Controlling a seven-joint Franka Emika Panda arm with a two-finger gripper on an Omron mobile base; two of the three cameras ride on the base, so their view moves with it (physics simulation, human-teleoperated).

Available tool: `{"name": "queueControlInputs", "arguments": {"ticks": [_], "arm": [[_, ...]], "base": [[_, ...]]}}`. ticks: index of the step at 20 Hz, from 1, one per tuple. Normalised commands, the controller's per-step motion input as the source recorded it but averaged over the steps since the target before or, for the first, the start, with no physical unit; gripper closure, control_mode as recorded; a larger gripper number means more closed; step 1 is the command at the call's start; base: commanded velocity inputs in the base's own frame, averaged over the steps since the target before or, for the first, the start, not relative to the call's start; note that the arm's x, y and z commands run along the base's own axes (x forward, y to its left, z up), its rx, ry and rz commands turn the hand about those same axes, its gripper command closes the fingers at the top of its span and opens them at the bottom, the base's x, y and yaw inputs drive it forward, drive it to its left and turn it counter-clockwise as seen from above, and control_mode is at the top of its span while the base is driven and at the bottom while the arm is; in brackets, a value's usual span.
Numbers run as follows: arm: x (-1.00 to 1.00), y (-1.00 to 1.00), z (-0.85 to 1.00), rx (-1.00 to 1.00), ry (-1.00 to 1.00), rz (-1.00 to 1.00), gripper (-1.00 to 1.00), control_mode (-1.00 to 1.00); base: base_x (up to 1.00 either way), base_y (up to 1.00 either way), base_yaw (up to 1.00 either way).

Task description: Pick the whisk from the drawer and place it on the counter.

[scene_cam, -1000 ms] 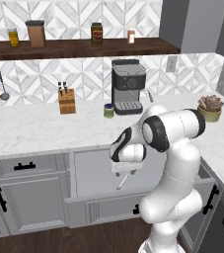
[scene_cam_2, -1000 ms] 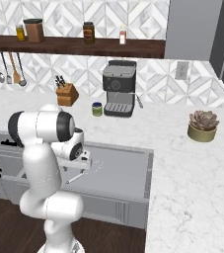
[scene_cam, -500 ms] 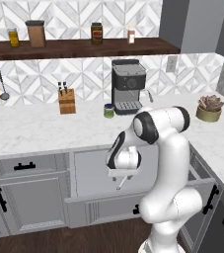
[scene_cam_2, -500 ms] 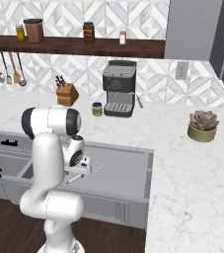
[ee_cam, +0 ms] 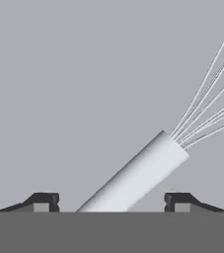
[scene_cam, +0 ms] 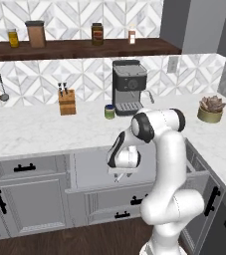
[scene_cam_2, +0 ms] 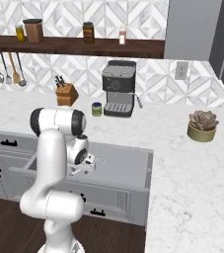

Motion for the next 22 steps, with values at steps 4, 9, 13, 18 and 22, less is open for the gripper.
{"name": "queueControlInputs", "arguments": {"ticks": [4,9,13,18,22], "arm": [[-0.34,0.00,-0.56,0.00,0.00,-0.03,1.00,-1.00],[-0.91,0.00,-0.47,0.00,0.00,-0.01,1.00,-1.00],[-1.00,0.00,-0.19,0.00,0.00,0.00,1.00,-1.00],[-0.56,0.00,0.30,0.00,0.00,-0.02,1.00,-1.00],[0.00,-0.03,0.99,0.01,-0.03,-0.01,1.00,-1.00]], "base": [[0.00,0.00,0.00],[0.00,0.00,0.00],[0.00,0.00,0.00],[0.00,0.00,0.00],[0.00,0.00,0.00]]}}
